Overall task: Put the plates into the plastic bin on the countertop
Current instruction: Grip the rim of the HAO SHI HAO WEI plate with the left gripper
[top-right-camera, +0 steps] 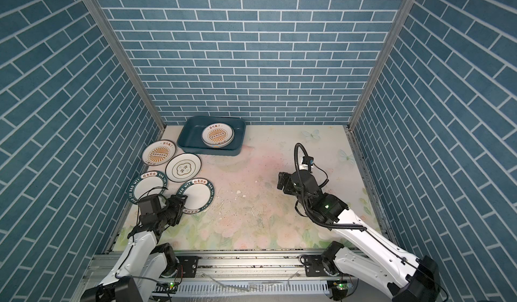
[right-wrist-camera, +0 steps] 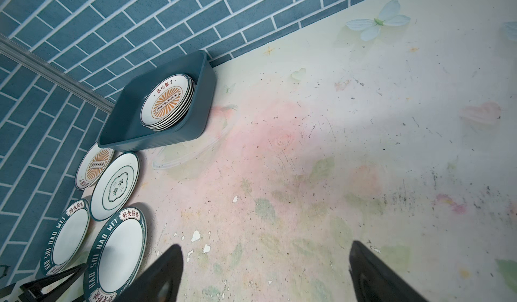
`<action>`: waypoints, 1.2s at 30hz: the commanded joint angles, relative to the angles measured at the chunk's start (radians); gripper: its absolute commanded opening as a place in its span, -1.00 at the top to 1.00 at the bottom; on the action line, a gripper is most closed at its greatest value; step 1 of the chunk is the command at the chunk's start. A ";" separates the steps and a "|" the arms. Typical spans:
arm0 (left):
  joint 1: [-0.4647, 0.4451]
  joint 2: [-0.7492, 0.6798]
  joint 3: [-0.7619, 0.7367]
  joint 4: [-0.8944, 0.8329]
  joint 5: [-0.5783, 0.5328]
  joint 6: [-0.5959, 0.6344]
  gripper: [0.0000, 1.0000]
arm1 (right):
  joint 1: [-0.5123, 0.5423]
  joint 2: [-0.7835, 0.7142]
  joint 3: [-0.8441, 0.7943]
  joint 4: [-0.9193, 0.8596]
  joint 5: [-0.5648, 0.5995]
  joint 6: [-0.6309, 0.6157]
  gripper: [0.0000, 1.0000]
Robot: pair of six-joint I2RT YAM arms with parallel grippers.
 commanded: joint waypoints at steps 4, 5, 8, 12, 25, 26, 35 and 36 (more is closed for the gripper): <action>0.002 0.041 -0.061 -0.011 0.001 -0.016 -0.15 | -0.001 0.008 0.032 -0.007 0.031 0.025 -0.84; 0.002 0.042 -0.063 -0.010 0.001 -0.016 -0.10 | 0.000 0.007 0.032 -0.007 0.033 0.025 -0.85; 0.002 0.046 -0.065 -0.005 0.006 -0.012 0.04 | 0.001 0.005 0.029 -0.008 0.039 0.030 -0.85; 0.002 0.057 -0.066 0.000 0.014 -0.003 0.36 | 0.000 0.003 0.027 -0.008 0.047 0.033 -0.84; 0.002 0.057 -0.015 -0.026 0.058 0.039 0.98 | 0.000 0.007 0.032 -0.008 0.044 0.030 -0.85; 0.002 0.047 -0.001 -0.046 0.062 0.050 1.00 | -0.001 0.007 0.031 -0.008 0.045 0.030 -0.84; 0.002 -0.079 0.119 -0.208 0.095 0.095 1.00 | -0.001 0.015 0.034 -0.003 0.054 0.029 -0.84; 0.002 -0.083 0.132 -0.210 0.116 0.102 1.00 | -0.001 0.017 0.033 -0.001 0.054 0.028 -0.84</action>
